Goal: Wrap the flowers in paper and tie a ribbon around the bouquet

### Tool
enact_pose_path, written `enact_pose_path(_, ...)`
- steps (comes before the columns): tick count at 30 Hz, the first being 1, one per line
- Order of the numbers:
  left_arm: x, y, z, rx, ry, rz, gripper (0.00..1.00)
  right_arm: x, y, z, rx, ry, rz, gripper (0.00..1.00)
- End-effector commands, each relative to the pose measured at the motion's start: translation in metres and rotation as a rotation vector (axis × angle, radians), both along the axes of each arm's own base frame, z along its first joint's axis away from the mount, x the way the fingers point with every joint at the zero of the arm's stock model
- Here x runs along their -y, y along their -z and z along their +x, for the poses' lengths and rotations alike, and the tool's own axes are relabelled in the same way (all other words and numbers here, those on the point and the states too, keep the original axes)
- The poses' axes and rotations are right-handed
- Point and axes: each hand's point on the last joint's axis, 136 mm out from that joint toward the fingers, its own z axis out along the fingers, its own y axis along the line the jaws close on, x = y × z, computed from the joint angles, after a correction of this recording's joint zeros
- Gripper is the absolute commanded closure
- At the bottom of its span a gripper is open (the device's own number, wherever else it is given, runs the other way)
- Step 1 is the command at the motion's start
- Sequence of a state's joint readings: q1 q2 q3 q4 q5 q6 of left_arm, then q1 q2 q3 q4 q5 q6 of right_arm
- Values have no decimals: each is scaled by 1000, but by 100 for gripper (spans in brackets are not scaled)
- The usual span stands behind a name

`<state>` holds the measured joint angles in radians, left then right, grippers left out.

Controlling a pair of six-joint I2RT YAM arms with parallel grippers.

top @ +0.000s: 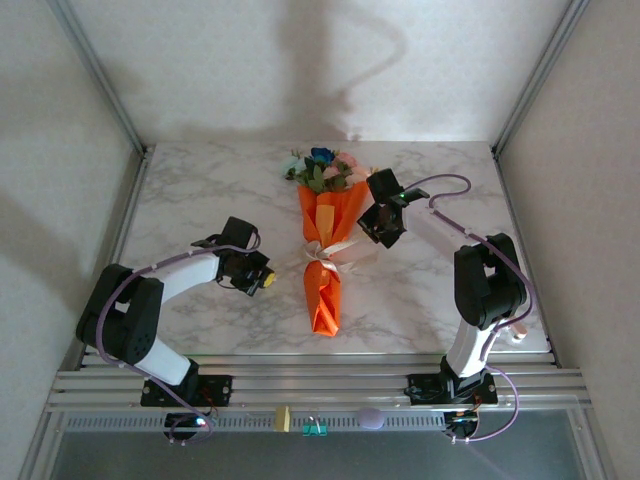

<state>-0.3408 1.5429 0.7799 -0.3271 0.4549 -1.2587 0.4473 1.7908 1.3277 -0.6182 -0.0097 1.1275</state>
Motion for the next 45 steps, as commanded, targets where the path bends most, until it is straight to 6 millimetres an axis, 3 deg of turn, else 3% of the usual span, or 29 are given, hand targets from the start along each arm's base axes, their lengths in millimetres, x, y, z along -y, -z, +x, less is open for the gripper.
enact_pose_path(1,-15,-1,-2,-7,-12,58,100,11,-4,4,9,12,-41,100)
enact_pose_path(25,-36,4,-7,-23,-4,135,100,18,-5,6,9,22,-50,100)
enact_pose_path(34,-16,1,4,-10,39,60,100,10,0,8,1,9,-16,100)
enact_pose_path(40,-17,-21,6,13,8,60,63,3,-4,5,4,-2,12,100)
enact_pose_path(45,-17,-51,0,48,-55,28,51,0,-1,2,-7,3,27,100)
